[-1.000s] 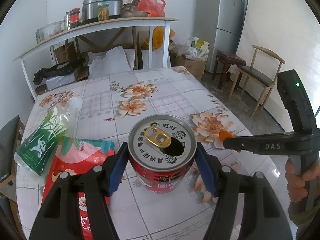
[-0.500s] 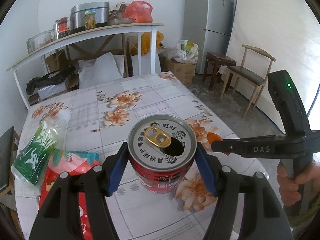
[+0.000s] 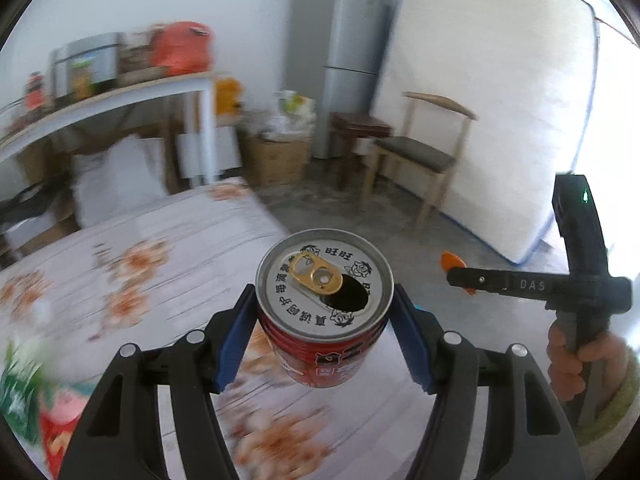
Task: Collect trash
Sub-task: 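Carry the can and orange peel over the blue wastebasket and open both tools, then move both open tools back toward the table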
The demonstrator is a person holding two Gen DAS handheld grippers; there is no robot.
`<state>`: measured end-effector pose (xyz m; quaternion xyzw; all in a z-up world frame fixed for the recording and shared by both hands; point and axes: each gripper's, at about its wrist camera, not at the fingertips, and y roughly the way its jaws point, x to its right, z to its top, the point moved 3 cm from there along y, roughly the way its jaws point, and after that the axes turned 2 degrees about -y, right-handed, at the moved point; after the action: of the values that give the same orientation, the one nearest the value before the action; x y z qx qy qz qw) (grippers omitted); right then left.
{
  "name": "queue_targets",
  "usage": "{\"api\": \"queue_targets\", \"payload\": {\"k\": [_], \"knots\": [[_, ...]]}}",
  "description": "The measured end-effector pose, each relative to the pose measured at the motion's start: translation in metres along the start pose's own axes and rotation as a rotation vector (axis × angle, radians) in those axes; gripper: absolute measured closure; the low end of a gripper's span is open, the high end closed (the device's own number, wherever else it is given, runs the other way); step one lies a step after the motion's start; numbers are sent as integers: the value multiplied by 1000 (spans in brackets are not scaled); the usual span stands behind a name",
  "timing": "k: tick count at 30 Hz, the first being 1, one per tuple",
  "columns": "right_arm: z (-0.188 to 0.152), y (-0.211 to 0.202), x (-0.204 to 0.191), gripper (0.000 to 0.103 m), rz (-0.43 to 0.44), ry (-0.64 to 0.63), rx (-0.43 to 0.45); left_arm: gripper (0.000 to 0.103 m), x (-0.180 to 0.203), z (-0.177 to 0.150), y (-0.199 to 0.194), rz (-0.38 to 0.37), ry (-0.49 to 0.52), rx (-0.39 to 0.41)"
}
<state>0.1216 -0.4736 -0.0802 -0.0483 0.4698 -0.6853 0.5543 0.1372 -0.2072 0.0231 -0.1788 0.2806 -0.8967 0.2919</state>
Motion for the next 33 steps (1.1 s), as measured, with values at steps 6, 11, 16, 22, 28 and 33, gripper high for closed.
{"api": "queue_targets", "payload": {"k": [6,11,16,22,28,33], "knots": [[-25,-4,97,92,-93,231,-40,39,65,21,61,-163,45,-134],[-43,37,154,89,-77,384,-147,39,115,18,134,-254,39,-323],[-47,82,197,78,-51,482,-200,38,140,8,196,-258,27,-436],[-48,123,234,62,-98,539,-239,27,139,11,232,-238,-51,-447],[-60,120,232,62,-131,506,-244,27,121,13,214,-239,-62,-411],[-64,106,222,62,-156,461,-228,27,100,13,189,-239,-94,-375]]}}
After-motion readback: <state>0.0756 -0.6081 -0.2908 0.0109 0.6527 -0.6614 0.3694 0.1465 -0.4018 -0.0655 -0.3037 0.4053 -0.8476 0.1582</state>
